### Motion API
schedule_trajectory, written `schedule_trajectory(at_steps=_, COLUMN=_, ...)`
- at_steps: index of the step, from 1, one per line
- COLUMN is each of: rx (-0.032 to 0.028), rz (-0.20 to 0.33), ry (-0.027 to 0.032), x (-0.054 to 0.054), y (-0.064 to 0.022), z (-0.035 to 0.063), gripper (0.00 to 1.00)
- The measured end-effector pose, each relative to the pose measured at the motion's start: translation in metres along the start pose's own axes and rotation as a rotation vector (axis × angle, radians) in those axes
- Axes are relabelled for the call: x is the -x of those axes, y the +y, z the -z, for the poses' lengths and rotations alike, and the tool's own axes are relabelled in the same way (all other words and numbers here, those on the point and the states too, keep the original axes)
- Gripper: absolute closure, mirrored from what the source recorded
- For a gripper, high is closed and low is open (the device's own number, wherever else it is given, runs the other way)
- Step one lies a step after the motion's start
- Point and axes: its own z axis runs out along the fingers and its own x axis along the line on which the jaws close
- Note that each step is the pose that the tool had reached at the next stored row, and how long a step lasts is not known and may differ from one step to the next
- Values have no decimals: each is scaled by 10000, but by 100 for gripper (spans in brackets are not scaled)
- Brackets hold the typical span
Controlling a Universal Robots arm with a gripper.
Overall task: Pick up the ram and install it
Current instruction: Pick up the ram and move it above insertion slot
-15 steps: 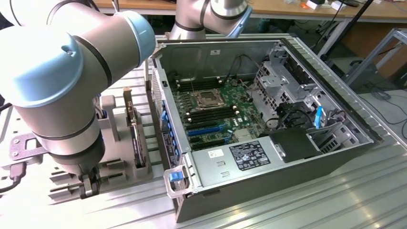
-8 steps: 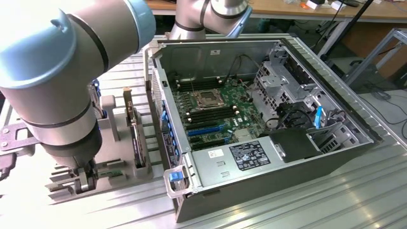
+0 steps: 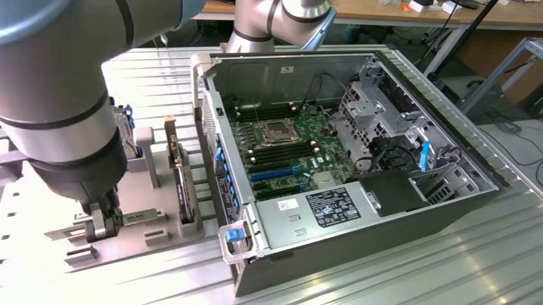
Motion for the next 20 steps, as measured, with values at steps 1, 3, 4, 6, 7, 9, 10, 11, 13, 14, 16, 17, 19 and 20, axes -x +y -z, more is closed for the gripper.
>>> schedule_trajectory(at_steps=1, rx=-2, rz=0, ry=-2, x=1, y=3, z=69, gripper=87)
schedule_trajectory(at_steps=3, rx=-2, rz=0, ry=-1, x=2, y=8, z=187, gripper=87)
schedule_trajectory(at_steps=4, rx=0, rz=0, ry=0, x=2, y=10, z=245, gripper=87)
schedule_trajectory(at_steps=6, rx=-1, rz=0, ry=0, x=4, y=16, z=377, gripper=87)
schedule_trajectory(at_steps=7, rx=-1, rz=1, ry=0, x=4, y=18, z=419, gripper=87)
schedule_trajectory(at_steps=9, rx=-2, rz=0, ry=-1, x=5, y=22, z=514, gripper=87)
schedule_trajectory(at_steps=10, rx=-2, rz=0, ry=-1, x=5, y=24, z=575, gripper=87)
schedule_trajectory(at_steps=11, rx=-1, rz=0, ry=0, x=6, y=26, z=619, gripper=87)
schedule_trajectory(at_steps=13, rx=-1, rz=0, ry=0, x=7, y=35, z=827, gripper=87)
schedule_trajectory(at_steps=14, rx=-1, rz=0, ry=0, x=9, y=41, z=966, gripper=87)
schedule_trajectory(at_steps=16, rx=-1, rz=0, ry=-1, x=10, y=49, z=1144, gripper=87)
schedule_trajectory(at_steps=17, rx=-2, rz=0, ry=-2, x=11, y=52, z=1227, gripper=87)
schedule_trajectory(at_steps=19, rx=-1, rz=1, ry=-1, x=11, y=52, z=1231, gripper=87)
schedule_trajectory(at_steps=20, rx=-1, rz=0, ry=0, x=7, y=12, z=1234, gripper=87)
